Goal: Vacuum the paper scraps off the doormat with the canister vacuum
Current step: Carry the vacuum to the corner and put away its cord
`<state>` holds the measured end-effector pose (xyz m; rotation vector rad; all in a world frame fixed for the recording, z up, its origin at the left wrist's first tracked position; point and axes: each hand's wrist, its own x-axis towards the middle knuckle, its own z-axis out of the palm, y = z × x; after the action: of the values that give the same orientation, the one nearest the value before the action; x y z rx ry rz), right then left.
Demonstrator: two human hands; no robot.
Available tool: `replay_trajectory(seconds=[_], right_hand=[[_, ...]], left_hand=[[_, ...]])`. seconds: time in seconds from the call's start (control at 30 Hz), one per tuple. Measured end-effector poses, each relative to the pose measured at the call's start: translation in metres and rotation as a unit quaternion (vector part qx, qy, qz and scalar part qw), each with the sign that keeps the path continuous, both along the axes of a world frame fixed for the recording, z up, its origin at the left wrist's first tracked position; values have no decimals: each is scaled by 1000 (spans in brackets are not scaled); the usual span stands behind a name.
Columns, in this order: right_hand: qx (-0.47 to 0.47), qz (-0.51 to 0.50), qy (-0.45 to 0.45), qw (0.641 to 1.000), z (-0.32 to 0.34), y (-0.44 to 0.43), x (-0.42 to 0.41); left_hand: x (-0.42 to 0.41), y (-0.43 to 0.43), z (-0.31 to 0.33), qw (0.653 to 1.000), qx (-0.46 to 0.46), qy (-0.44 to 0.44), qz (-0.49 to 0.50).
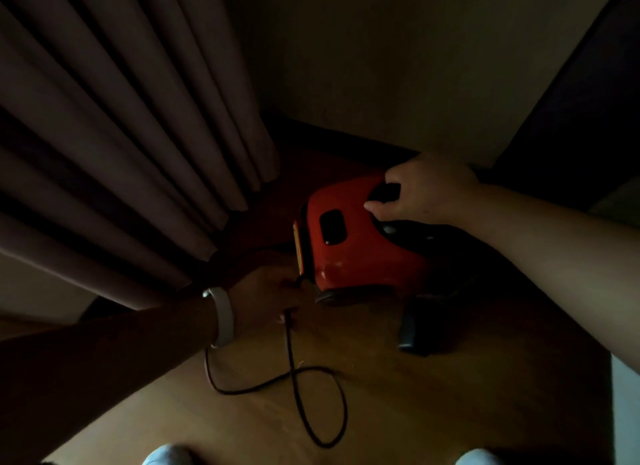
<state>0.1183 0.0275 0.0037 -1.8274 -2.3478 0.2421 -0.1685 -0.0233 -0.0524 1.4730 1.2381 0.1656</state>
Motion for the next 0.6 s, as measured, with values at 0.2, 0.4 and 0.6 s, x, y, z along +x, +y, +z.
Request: replay_trajectory(seconds=[0.2, 0.4, 0.6], right_hand=[[-23, 8, 17, 1000, 2, -4, 2], [-29, 32, -13, 999, 9, -8, -4], [-18, 30, 1, 999, 9, -11, -1]], left_hand=[[-11, 38, 9, 968, 205, 143, -32], [-18, 66, 14, 899, 364, 192, -148], [-22, 98, -2, 889, 411, 185, -78]])
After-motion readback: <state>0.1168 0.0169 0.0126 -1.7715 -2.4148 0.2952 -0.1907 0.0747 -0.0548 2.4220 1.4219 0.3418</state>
